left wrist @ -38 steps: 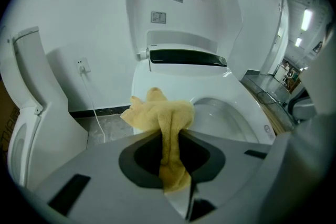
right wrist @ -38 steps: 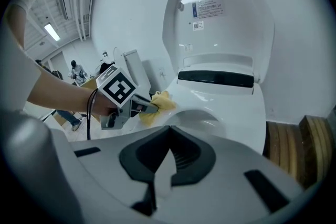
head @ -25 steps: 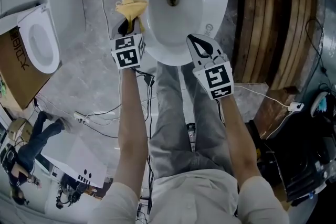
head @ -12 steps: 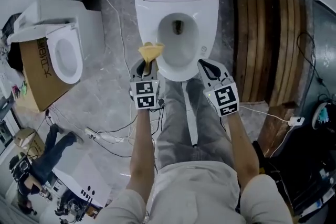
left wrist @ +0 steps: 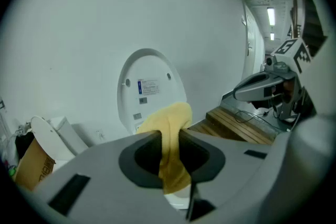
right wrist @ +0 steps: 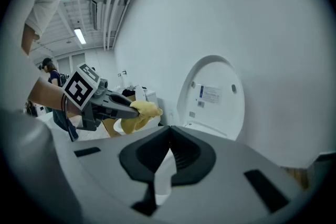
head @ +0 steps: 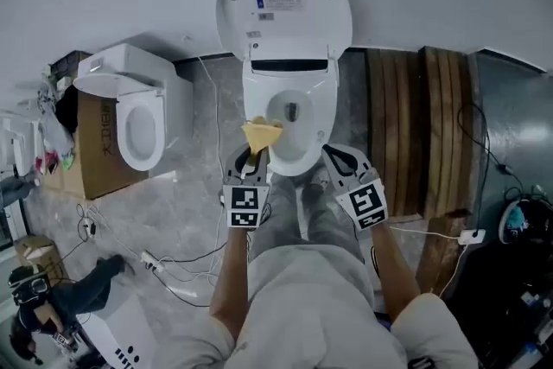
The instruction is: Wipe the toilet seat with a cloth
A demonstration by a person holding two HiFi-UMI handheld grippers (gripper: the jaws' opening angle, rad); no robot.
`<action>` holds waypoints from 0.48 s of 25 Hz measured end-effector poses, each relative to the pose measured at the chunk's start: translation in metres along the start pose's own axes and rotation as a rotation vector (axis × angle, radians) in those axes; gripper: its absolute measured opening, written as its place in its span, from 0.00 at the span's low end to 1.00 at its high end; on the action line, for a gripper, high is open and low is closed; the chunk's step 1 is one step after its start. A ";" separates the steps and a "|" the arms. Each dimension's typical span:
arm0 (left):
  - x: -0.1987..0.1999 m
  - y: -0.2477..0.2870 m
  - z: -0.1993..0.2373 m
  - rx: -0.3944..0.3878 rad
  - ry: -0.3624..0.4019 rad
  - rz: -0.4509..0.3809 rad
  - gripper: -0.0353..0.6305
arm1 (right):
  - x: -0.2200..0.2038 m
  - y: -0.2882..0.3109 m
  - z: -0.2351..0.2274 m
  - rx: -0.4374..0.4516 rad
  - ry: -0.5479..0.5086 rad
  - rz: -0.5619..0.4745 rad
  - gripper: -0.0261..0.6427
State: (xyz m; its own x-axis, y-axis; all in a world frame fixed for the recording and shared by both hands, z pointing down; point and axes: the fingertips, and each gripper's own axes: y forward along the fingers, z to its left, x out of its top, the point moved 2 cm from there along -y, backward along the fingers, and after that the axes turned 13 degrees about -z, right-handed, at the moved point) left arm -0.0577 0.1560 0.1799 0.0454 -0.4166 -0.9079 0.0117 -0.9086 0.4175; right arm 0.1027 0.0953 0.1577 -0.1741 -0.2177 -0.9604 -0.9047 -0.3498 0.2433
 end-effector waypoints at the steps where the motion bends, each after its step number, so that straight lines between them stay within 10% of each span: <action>1: 0.012 -0.007 -0.004 -0.003 0.004 -0.019 0.18 | 0.013 -0.008 0.003 0.007 -0.019 -0.011 0.05; 12: 0.107 -0.077 -0.052 -0.085 0.060 -0.215 0.18 | 0.102 -0.062 0.022 -0.022 -0.046 -0.171 0.05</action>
State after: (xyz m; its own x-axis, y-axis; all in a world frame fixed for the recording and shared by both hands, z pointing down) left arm -0.0015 0.1830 0.0521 0.0921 -0.2094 -0.9735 0.1112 -0.9694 0.2190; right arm 0.1326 0.1148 0.0413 -0.0366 -0.1122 -0.9930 -0.9138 -0.3984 0.0787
